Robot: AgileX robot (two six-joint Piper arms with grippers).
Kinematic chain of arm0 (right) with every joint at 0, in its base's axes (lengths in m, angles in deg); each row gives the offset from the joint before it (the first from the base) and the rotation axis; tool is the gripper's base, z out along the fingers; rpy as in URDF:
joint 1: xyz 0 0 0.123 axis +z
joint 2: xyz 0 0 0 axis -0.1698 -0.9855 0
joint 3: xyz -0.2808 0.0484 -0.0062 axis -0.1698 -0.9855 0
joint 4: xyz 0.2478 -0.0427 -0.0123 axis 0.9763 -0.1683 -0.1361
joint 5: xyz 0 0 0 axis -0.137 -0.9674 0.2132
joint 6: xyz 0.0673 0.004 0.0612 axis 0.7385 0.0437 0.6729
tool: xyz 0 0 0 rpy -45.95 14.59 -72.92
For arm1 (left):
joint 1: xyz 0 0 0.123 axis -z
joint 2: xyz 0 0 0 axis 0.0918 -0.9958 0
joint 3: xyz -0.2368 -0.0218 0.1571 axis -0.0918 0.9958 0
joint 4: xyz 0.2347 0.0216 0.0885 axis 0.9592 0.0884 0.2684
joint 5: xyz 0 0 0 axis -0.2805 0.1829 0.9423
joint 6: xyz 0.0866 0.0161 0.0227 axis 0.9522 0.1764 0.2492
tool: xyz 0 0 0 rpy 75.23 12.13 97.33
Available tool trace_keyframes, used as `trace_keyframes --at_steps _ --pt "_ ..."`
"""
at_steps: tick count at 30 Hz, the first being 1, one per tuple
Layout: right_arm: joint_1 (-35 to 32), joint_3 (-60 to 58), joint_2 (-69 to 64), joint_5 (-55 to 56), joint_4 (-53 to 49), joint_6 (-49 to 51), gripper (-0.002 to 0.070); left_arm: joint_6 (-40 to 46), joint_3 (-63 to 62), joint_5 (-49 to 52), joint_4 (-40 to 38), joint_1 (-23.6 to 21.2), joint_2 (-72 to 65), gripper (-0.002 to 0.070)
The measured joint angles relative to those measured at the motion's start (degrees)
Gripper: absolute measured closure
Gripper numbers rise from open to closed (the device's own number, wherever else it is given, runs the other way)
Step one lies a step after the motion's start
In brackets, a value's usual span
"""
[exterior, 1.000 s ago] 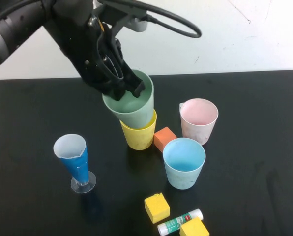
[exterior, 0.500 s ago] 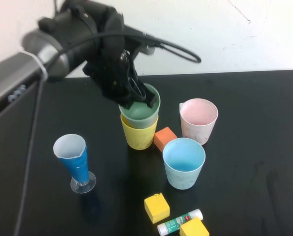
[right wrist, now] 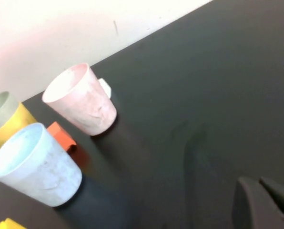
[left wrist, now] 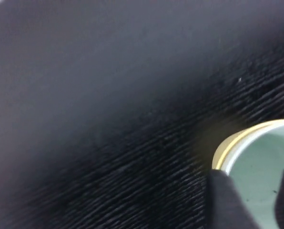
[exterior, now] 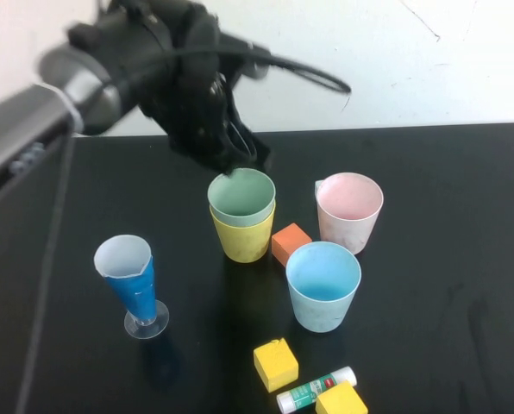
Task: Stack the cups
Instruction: Pick up the blue cup
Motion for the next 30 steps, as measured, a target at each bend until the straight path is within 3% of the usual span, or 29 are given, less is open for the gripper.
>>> trace_keyframes --at_steps 4,7,17,30 --pt "0.00 1.82 0.00 -1.54 1.97 -4.53 0.0679 0.25 0.12 0.00 0.51 0.00 5.95 0.0615" --pt "0.00 6.64 0.00 -2.82 2.29 -8.80 0.0679 1.03 2.05 -0.72 -0.25 0.00 11.45 0.0659" --pt "0.00 26.63 -18.95 -18.11 2.11 -26.30 0.0679 3.38 28.24 -10.91 -7.15 0.00 38.81 0.0673" --pt "0.12 53.99 -53.45 -45.73 5.84 -47.63 0.0679 3.38 63.69 -17.38 -7.31 0.00 76.45 0.0673"
